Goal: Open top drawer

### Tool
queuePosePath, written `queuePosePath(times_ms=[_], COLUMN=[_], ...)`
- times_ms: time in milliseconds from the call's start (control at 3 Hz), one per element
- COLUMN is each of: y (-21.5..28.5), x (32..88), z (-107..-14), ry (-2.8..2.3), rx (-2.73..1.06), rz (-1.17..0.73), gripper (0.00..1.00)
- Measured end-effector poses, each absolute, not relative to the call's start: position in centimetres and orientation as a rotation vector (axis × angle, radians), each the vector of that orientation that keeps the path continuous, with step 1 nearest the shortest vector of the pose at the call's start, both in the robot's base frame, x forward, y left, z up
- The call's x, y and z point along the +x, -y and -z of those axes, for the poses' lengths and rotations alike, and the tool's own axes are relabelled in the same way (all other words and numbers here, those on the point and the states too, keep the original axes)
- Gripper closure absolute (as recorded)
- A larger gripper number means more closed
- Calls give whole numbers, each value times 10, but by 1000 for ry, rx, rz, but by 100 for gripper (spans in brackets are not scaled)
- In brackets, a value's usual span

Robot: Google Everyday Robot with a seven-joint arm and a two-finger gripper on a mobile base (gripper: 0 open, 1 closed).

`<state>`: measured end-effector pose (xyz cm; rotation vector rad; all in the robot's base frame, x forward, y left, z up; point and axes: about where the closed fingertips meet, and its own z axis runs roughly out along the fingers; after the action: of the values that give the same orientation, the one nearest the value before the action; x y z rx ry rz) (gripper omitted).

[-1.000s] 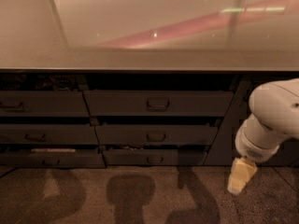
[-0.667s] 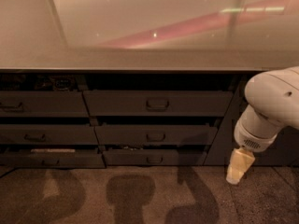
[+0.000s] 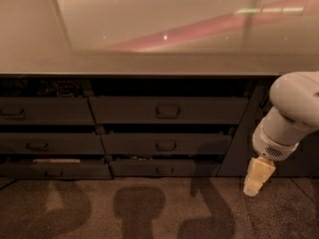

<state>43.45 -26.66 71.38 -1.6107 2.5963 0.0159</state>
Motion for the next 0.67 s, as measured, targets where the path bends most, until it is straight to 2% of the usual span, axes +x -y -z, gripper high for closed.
queuePosePath(times_ms=[333, 667], y=[279, 276], x=[426, 424], z=[-706, -710], ry=[-2535, -2345], rx=[-1595, -1689], rz=[-373, -650], gripper=[0, 0])
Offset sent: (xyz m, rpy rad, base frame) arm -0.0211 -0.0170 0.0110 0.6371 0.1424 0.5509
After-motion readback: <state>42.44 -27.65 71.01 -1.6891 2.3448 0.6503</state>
